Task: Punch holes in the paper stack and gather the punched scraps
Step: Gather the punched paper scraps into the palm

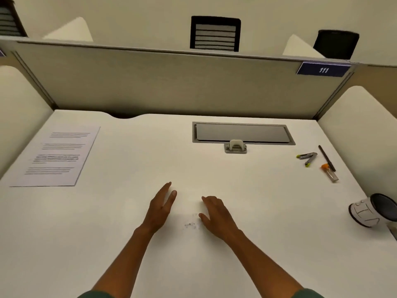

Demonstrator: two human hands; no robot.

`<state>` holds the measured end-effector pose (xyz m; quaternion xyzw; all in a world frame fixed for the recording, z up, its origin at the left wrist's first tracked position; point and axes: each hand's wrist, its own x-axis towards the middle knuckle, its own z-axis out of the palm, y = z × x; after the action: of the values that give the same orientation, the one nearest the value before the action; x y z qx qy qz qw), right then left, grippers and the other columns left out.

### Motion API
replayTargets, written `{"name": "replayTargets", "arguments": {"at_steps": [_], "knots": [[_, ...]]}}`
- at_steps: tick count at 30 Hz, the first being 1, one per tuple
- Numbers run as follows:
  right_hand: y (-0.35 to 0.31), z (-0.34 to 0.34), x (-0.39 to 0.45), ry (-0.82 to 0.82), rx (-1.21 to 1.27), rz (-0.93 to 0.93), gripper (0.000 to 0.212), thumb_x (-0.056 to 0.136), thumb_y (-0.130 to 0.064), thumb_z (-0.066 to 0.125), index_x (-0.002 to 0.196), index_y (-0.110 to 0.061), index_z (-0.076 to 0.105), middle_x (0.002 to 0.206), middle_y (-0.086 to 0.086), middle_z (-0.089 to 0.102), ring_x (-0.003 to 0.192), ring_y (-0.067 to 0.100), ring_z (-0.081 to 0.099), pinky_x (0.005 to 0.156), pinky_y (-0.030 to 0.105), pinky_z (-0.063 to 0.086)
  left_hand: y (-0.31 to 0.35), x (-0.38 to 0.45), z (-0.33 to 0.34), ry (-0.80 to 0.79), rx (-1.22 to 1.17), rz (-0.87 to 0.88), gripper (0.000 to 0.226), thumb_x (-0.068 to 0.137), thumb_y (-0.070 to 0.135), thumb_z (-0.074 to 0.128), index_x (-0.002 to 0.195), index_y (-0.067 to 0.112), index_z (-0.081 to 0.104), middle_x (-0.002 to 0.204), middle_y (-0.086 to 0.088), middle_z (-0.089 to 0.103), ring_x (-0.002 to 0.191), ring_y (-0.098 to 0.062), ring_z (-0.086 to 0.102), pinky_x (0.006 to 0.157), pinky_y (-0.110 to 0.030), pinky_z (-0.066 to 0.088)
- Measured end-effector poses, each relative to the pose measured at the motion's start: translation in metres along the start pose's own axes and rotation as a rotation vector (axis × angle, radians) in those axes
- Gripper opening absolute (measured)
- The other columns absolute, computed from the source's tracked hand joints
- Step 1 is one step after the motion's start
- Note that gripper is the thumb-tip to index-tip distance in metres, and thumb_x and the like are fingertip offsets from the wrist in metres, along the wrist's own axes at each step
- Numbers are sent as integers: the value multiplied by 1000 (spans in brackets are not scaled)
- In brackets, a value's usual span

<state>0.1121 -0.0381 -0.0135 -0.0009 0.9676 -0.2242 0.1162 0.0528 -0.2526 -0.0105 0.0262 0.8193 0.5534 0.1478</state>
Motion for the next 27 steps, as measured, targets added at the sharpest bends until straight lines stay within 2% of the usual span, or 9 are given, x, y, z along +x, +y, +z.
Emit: {"name": "replayTargets", "arguments": {"at_steps": [5,8,10,14,18,21,24,27], "knots": [[-24,16,-3,59,14,36,46,97,-28,47,138,-9,44,140,3,41,129,21,37,103,30,40,-7,-6,-6,0,-327,-60,52,98,45,46,146,23,46,147,3,53,138,-9,45,120,-36,30],[-38,26,-6,90,5,5,28,96,-24,45,116,-6,55,125,3,48,114,20,45,90,27,44,-13,-9,-5,0,-553,-114,51,101,44,43,145,19,45,142,-3,57,135,-13,50,118,-36,33],[-45,35,-9,101,12,-16,21,96,-21,43,102,-6,55,116,3,50,105,19,46,82,23,42,-17,-11,-5,-2,-655,-147,56,99,48,35,145,18,45,143,-6,55,134,-14,50,118,-38,32],[-51,46,-17,117,57,-25,21,97,-19,40,99,-6,57,107,3,52,91,16,49,77,27,41,-24,-10,-6,16,-793,-188,69,94,56,31,145,11,45,145,-11,54,135,-19,51,118,-40,32],[-45,38,-20,169,13,-82,22,95,-12,44,91,-2,63,104,8,58,95,24,53,76,30,46,-33,-5,-7,32,-899,-234,69,101,55,23,143,5,45,143,-16,55,136,-23,50,119,-42,31],[-28,26,-19,276,54,27,18,92,-11,51,99,-2,65,108,8,58,100,25,52,81,31,47,-36,-2,-12,34,-1040,-300,79,96,66,28,139,3,50,137,-16,60,133,-27,52,116,-42,35],[-18,23,-24,234,78,91,30,92,-20,55,118,-5,61,120,5,54,112,22,47,92,26,43,-39,-3,-16,41,-1220,-362,92,87,77,37,136,0,51,136,-19,61,130,-31,56,114,-45,37],[-20,29,-31,200,75,62,33,91,-25,56,120,-8,60,121,1,52,113,18,46,91,18,37,-45,-6,-16,21,-1337,-359,101,79,80,47,136,-4,50,137,-22,59,130,-36,56,113,-49,40]]}}
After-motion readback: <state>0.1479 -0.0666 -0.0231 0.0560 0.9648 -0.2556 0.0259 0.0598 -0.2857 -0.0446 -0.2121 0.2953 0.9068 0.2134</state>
